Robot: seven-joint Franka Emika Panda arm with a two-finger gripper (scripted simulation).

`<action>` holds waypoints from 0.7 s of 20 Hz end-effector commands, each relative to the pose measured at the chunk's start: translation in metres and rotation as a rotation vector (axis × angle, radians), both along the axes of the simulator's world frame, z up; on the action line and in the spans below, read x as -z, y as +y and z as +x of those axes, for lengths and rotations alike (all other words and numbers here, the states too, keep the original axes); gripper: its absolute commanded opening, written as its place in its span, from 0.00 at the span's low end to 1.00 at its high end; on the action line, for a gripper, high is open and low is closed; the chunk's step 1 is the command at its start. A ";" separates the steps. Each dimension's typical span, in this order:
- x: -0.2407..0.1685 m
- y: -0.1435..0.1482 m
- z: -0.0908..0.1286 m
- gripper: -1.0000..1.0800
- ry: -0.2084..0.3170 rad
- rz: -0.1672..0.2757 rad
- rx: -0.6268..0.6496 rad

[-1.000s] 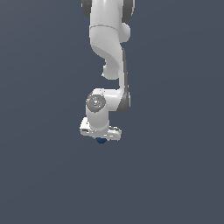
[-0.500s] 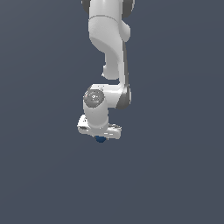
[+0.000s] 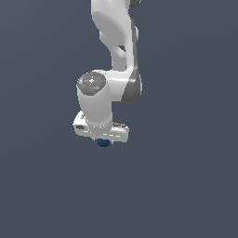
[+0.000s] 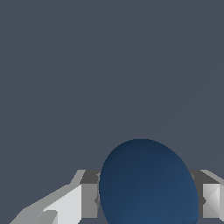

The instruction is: Pick up the object and move it to a goal position.

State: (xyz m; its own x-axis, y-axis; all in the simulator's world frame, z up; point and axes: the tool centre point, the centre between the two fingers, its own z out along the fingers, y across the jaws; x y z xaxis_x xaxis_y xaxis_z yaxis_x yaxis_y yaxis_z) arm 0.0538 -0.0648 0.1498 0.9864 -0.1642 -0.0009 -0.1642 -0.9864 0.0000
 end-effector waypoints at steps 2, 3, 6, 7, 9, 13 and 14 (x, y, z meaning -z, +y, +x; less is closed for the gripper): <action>-0.039 -0.003 0.008 0.00 -0.001 0.000 0.000; -0.049 -0.004 0.011 0.00 -0.001 0.000 0.000; -0.081 -0.006 0.018 0.00 -0.001 0.000 0.000; -0.091 -0.007 0.020 0.00 -0.001 0.000 0.000; -0.111 -0.008 0.025 0.00 -0.001 0.000 0.000; -0.145 -0.011 0.034 0.00 -0.001 0.000 0.000; -0.152 -0.011 0.036 0.00 -0.001 0.000 0.000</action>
State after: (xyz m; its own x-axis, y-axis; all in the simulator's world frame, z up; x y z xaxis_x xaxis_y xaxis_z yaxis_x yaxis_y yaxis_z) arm 0.0869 -0.0751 0.2895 0.9864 -0.1643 0.0007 -0.1643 -0.9864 -0.0001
